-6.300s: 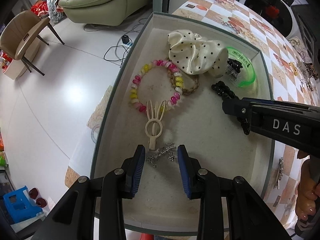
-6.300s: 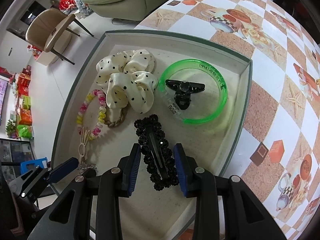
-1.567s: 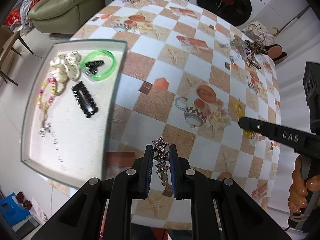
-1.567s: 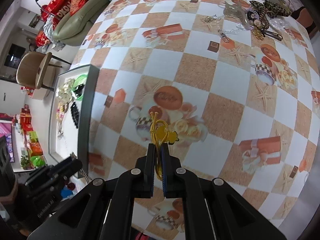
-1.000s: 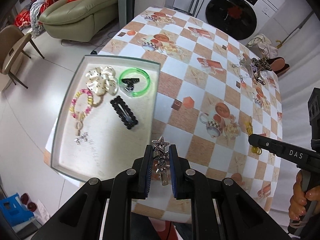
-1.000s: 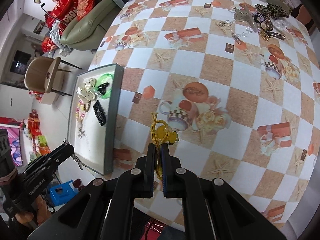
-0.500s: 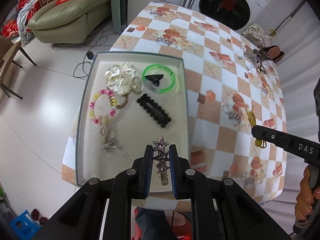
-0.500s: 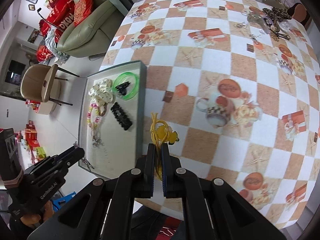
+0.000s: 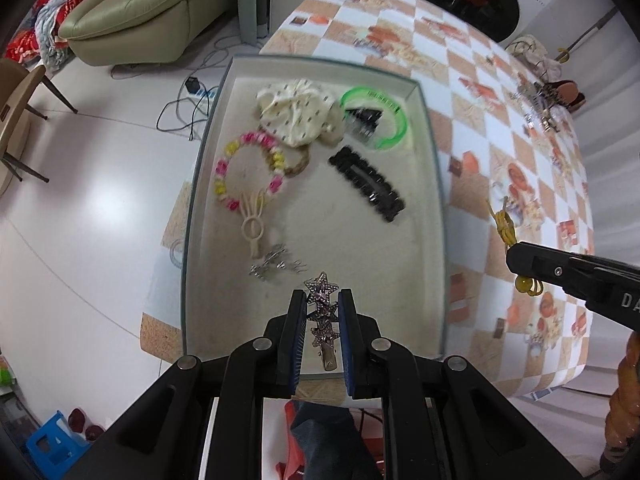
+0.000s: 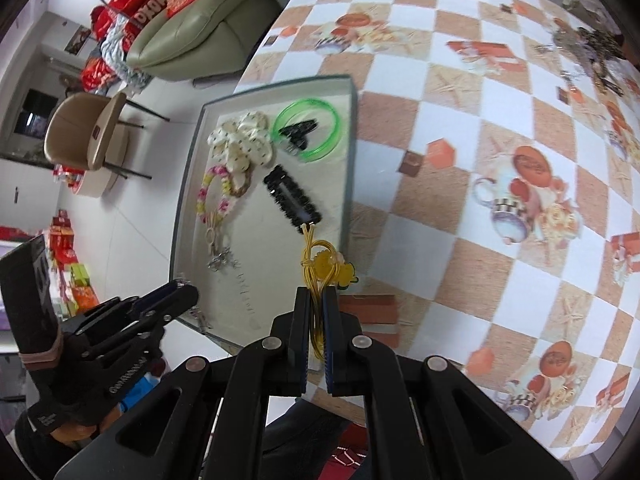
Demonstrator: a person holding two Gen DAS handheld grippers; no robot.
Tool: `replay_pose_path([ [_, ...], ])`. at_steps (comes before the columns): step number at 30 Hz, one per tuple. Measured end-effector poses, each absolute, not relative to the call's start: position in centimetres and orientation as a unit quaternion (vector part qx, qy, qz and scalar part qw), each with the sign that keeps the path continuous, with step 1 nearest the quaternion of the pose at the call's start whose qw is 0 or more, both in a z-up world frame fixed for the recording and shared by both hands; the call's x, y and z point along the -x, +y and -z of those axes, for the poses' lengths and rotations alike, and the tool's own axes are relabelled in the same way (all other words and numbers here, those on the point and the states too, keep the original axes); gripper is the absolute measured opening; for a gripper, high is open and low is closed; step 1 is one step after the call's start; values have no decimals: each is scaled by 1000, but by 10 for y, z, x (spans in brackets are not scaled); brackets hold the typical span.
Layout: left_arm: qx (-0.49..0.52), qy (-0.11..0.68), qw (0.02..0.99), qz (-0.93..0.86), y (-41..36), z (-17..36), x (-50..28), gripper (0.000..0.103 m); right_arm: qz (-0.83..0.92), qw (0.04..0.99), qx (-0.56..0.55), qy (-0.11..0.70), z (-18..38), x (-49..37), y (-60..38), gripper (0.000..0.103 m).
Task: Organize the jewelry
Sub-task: 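Carry the yellow keychain with the right tool while the left tool carries the star clip to the tray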
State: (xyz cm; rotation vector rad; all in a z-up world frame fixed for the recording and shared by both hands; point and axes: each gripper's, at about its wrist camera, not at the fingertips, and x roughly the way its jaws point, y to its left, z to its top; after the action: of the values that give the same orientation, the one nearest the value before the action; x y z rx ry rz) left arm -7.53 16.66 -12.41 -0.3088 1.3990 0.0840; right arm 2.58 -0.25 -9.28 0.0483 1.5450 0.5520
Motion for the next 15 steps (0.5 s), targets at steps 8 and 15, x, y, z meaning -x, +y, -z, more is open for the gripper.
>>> replay_pose_path([
  [8,129,657,741,-51,173,154,71,21,-266,653,-5,709,127,-23,37,6],
  [15,114,664,738,-48,173,171,62,21,-274,638,13,719,158,-27,66,6],
])
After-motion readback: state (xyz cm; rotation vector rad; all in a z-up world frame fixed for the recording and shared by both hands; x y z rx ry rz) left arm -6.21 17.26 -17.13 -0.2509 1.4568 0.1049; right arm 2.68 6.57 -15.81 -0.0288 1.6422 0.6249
